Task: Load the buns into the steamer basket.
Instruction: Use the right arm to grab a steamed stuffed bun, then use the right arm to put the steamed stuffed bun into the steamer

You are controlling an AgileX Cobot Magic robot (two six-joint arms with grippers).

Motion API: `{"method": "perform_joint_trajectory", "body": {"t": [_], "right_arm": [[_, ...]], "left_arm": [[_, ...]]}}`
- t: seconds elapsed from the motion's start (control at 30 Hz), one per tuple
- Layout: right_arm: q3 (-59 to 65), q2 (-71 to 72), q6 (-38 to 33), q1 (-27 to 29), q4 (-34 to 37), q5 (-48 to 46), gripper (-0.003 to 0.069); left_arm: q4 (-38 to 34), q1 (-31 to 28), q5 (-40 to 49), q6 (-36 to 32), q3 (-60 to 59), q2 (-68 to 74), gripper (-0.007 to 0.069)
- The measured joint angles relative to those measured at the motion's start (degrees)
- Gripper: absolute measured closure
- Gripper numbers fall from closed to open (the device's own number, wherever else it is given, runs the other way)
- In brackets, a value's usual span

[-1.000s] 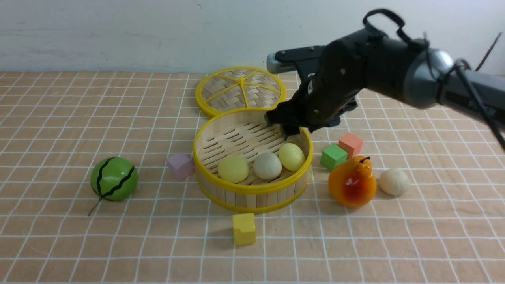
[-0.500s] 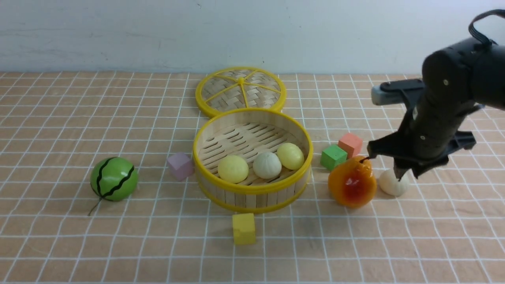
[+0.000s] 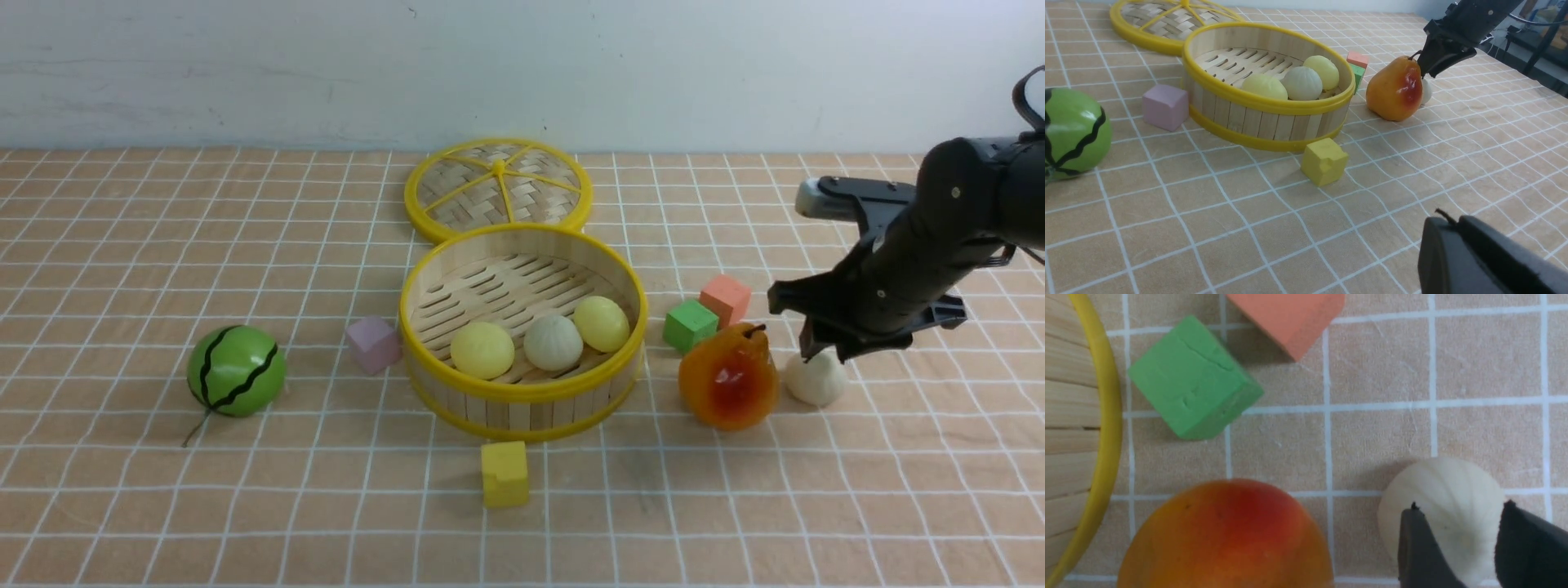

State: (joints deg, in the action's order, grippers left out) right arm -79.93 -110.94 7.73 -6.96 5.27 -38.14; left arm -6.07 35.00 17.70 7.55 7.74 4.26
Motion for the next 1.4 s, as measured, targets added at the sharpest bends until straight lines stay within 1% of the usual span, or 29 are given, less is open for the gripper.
{"method": "perform_joint_trajectory", "body": {"t": [0.2,0.27,0.33,0.4,0.43,0.47,0.5,0.53,0.67,0.77,0.83,0.93,0.97,1.0,1.03,1.07,1.17,1.33,1.4], "right_arm": [[0.0,-2.7,-0.3,0.0,-1.8,3.0,0.0389],[0.0,-3.1,-0.5,0.0,-2.9,3.4,0.0417],[0.0,-3.1,-0.8,0.0,-3.3,3.5,0.0452],[0.0,-3.1,-1.6,0.0,-3.5,3.5,0.0514],[0.0,-2.9,-2.5,0.0,-3.5,3.1,0.0569],[0.0,-2.8,-2.6,0.0,-3.5,3.1,0.0578],[0.0,-2.1,-3.2,0.0,-3.5,2.6,0.0634],[0.0,-1.5,-3.5,0.0,-3.5,2.3,0.0648],[0.1,3.1,-4.3,-0.3,-2.6,1.3,0.0653],[-0.1,7.9,-5.8,-2.3,-0.8,1.5,0.0653],[-1.0,10.2,-7.7,-4.6,1.2,1.5,0.0653],[-4.2,10.4,-11.0,-10.3,6.0,2.4,0.0652],[-4.9,10.2,-11.5,-11.0,6.7,2.5,0.0652],[-5.7,9.5,-12.4,-12.0,8.0,2.8,0.0651],[-7.7,7.7,-13.9,-14.4,9.9,3.4,0.065],[-8.3,7.4,-14.3,-14.7,10.5,3.5,0.065],[-14.4,0.3,-16.1,-18.5,13.8,5.4,0.0648],[-21.4,-9.7,-16.3,-20.5,14.8,9.1,0.0638],[-23.3,-13.1,-16.3,-20.8,14.8,10.9,0.0622]], "left_arm": [[0.0,0.0,0.0,0.0,0.0,0.0,0.0597],[0.0,0.0,0.0,0.0,0.0,0.0,0.0597],[0.0,0.0,0.0,0.0,0.0,0.0,0.0597],[0.0,0.0,0.0,0.0,0.0,0.0,0.0597],[0.0,0.0,0.0,0.0,0.0,0.0,0.0596],[0.0,0.0,0.0,0.0,0.0,0.0,0.0596],[0.0,0.0,0.0,0.0,0.0,0.0,0.0596],[0.0,0.0,0.0,0.0,0.0,0.0,0.0595],[0.0,0.0,0.0,0.0,0.0,0.0,0.0587],[0.0,0.0,0.0,0.0,0.0,0.0,0.0585],[0.0,0.0,0.0,0.0,0.0,0.0,0.0585],[0.0,0.0,0.1,0.0,0.0,0.0,0.0579],[0.0,0.0,0.1,0.0,0.0,0.0,0.0578],[0.0,0.0,0.1,0.0,0.0,0.0,0.0578],[0.0,0.0,0.1,0.0,0.0,0.0,0.0576],[0.0,0.0,0.1,0.0,0.0,0.0,0.0576],[0.0,0.0,0.1,0.0,0.0,0.0,0.0576],[0.0,0.0,0.1,0.0,0.0,0.0,0.0571],[0.0,0.0,0.1,0.0,0.0,0.0,0.057]]}}
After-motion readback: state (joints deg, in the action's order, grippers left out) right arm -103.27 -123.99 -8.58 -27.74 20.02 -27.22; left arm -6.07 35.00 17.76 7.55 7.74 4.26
